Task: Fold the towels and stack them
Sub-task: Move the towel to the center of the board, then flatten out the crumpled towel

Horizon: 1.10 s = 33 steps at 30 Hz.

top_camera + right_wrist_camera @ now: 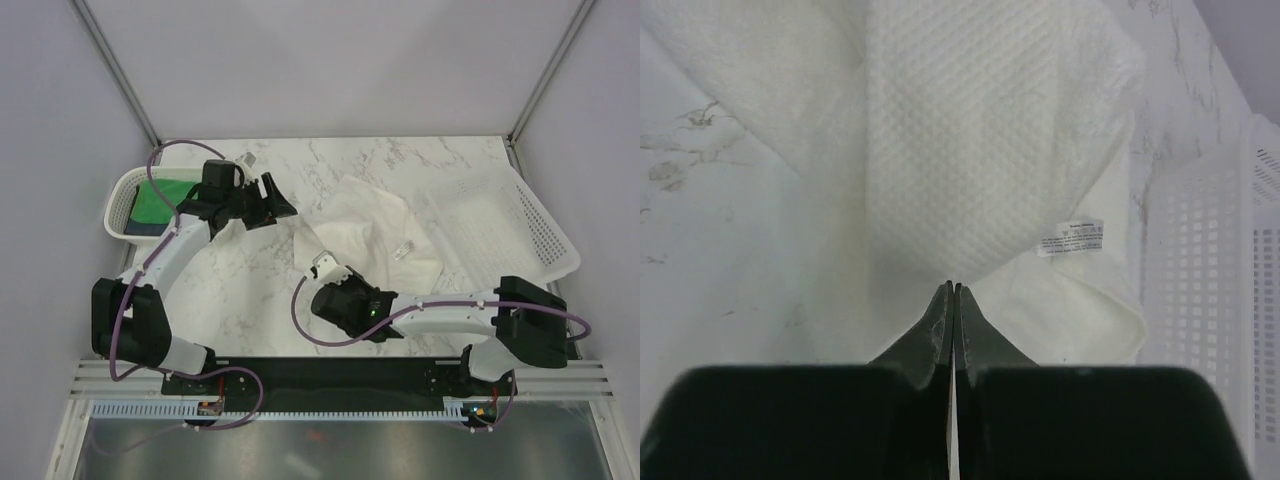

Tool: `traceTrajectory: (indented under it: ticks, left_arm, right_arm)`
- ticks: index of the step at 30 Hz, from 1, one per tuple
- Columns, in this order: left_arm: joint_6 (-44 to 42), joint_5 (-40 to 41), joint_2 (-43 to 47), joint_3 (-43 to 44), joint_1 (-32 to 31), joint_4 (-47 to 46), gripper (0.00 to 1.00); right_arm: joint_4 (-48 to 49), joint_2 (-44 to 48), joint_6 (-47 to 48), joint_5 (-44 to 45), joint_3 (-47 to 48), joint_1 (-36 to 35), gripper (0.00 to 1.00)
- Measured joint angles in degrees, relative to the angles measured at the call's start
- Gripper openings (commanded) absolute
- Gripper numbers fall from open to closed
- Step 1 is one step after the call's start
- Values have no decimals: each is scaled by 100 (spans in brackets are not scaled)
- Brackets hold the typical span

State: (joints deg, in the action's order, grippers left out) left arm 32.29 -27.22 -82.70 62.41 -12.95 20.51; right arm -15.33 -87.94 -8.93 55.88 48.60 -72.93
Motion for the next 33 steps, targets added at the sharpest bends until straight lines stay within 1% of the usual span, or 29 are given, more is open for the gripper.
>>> traceTrajectory:
  ticks: [2, 4, 7, 8, 11, 13, 14, 15, 16, 20, 21, 22, 24, 26, 27, 30, 32, 33]
  left_arm:
    - [-129, -33, 0, 74, 0, 37, 80]
    - [-302, -136, 0, 173, 0, 37, 80]
    - [-577, -251, -2, 306, 0, 20, 80]
    - [-691, -304, -7, 341, 0, 7, 80]
    - [-975, -341, -74, 391, -2, -55, 80]
    - [-1071, -339, -210, 442, 0, -66, 80]
    - [-1080, -339, -271, 446, 2, -74, 80]
    - [-1078, -337, -313, 446, 9, -66, 80]
    - [-1073, -323, -341, 448, 15, -46, 80]
    - [-975, -293, -291, 448, 151, 55, 80]
    - [-922, -295, -247, 448, 238, 90, 81]
    - [-859, -293, -170, 446, 348, 120, 82]
    - [-737, -293, 55, 413, 570, 184, 82]
    - [-656, -291, 369, 378, 774, 201, 82]
    - [-634, -293, 509, 374, 826, 210, 82]
    - [-616, -310, 811, 317, 828, 199, 82]
    - [-616, -315, 916, 203, 798, 203, 82]
    - [-616, -317, 929, 149, 796, 214, 82]
  right_arm:
    - [-111, 337, -2, -151, 7, 90, 0]
    - [-149, 828, -33, -551, 26, 378, 0]
    - [-170, 1744, -173, -1384, 146, 1399, 0]
    - [-177, 2013, -229, -1740, 238, 1840, 0]
    - [-201, 2369, -350, -2669, 623, 2988, 0]
    - [-205, 2343, -363, -3185, 817, 3272, 7]
    - [-208, 2293, -374, -3438, 848, 3268, 12]
    - [-227, 2225, -378, -3652, 846, 3176, 24]
    - [-273, 2124, -400, -3783, 841, 2990, 29]
    - [-448, 1663, -463, -4024, 748, 1987, 35]
    - [-494, 1602, -507, -4096, 695, 1816, 43]
    - [-505, 1574, -564, -4092, 625, 1707, 46]
    - [-549, 1554, -640, -3991, 498, 1558, 50]
    - [-570, 1480, -671, -3733, 415, 1368, 51]
    - [-562, 1401, -675, -3582, 398, 1259, 54]
    - [-522, 1029, -686, -3038, 369, 802, 57]
    - [-527, 743, -693, -2660, 369, 509, 57]
    - [-522, 632, -691, -2535, 369, 420, 56]
